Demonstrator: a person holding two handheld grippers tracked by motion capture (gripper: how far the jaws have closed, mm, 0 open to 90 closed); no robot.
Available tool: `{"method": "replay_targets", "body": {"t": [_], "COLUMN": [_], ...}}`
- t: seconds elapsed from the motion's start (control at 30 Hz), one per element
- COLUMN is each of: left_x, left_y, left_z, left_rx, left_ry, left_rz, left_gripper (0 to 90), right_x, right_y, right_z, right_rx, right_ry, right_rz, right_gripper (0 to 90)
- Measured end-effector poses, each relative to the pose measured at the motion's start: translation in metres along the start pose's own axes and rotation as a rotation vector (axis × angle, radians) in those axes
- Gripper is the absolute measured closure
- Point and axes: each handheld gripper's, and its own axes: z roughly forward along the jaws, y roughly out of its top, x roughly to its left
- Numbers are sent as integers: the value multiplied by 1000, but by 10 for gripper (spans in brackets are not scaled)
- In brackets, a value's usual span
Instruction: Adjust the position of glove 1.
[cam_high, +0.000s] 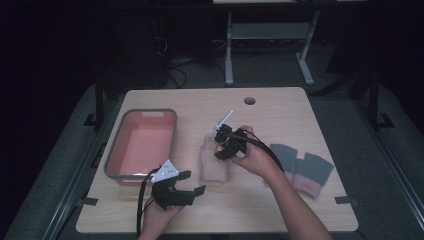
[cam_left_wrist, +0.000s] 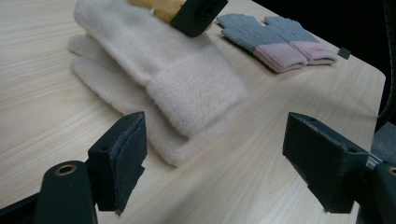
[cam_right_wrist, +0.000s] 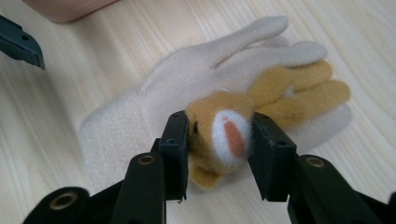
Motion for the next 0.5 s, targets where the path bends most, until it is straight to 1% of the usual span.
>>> {"method": "replay_targets", "body": {"t": [0.27, 0.3, 0.5], "left_x": [1, 0, 0], "left_y": [0, 0, 0], "left_z": [1, 1, 2], "left_rx": [5, 0, 0], "left_ry": [-1, -2, -5], "left_rz": [-4, -10, -3], "left_gripper": [219, 219, 218], "right_x": [-1, -1, -1], "right_y": [3, 4, 4], "right_z": [7, 7, 11], "right_rx": [4, 7, 11], "right_ry": [13, 15, 20], "right_rz": [2, 2, 4], "right_gripper": [601, 600, 599]}}
